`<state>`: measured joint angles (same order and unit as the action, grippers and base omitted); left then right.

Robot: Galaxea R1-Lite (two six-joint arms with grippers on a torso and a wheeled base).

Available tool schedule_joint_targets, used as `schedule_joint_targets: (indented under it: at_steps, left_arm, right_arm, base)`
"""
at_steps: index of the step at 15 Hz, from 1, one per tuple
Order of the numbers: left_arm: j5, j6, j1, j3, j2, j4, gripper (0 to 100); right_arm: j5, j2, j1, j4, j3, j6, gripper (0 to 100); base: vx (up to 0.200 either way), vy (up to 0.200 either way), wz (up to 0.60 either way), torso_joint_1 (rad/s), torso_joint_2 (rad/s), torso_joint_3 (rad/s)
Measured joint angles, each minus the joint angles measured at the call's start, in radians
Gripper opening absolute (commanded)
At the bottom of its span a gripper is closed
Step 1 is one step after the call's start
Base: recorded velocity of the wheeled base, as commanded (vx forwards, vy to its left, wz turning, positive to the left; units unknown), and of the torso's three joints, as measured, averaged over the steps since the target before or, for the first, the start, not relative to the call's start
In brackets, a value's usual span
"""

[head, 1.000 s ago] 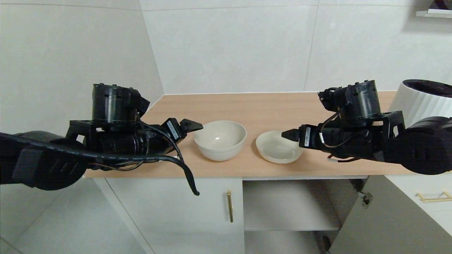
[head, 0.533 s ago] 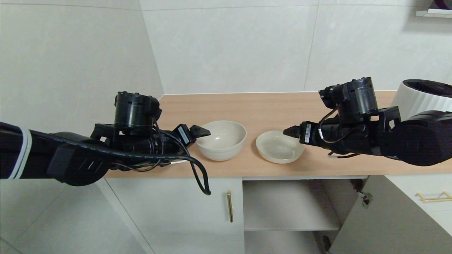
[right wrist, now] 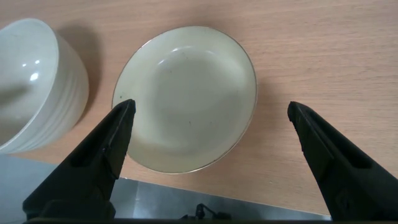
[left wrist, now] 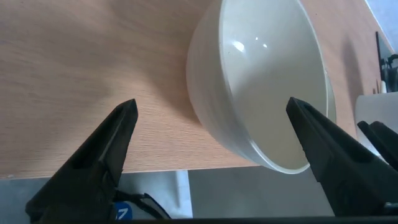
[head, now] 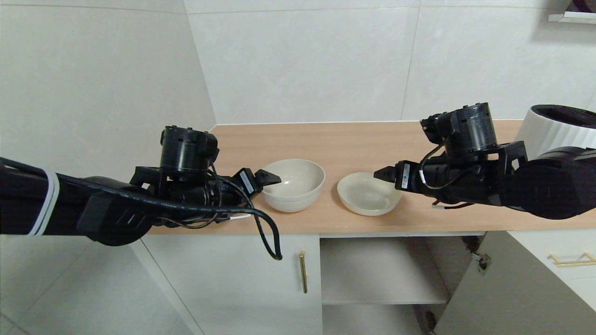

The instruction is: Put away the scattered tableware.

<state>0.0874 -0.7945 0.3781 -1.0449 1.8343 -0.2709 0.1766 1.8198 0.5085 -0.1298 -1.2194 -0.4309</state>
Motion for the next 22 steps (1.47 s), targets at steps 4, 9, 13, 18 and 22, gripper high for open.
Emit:
schedule_joint_targets:
  at_steps: [4, 9, 13, 18, 22]
  left_arm:
    - [-0.001, -0.001, 0.001, -0.009, 0.001, 0.001, 0]
    - [-0.002, -0.001, 0.001, -0.011, -0.005, 0.006, 0]
    - [-0.001, -0.001, 0.001, -0.009, -0.012, 0.006, 0]
    - [-0.002, -0.001, 0.001, -0.009, -0.017, 0.006, 0]
    - [-0.001, -0.001, 0.001, -0.009, -0.018, 0.007, 0]
  right_arm:
    - [0.0, 0.0, 0.0, 0.0, 0.001, 0.0, 100]
    - [0.006, 0.001, 0.0, 0.003, 0.0, 0.001, 100]
    - [0.104, 0.031, 0.001, 0.006, -0.013, 0.012, 100]
    - [0.2, 0.102, 0.001, 0.007, -0.038, 0.045, 100]
    - [0.201, 0.126, 0.0, 0.026, -0.039, 0.049, 100]
  base:
    - [0.0, 0.0, 0.0, 0.0, 0.0, 0.0]
    - [0.0, 0.0, 0.0, 0.0, 0.0, 0.0]
    - [0.0, 0.0, 0.0, 0.0, 0.0, 0.0]
    - [0.0, 0.0, 0.0, 0.0, 0.0, 0.0]
    - [0.0, 0.0, 0.0, 0.0, 0.0, 0.0]
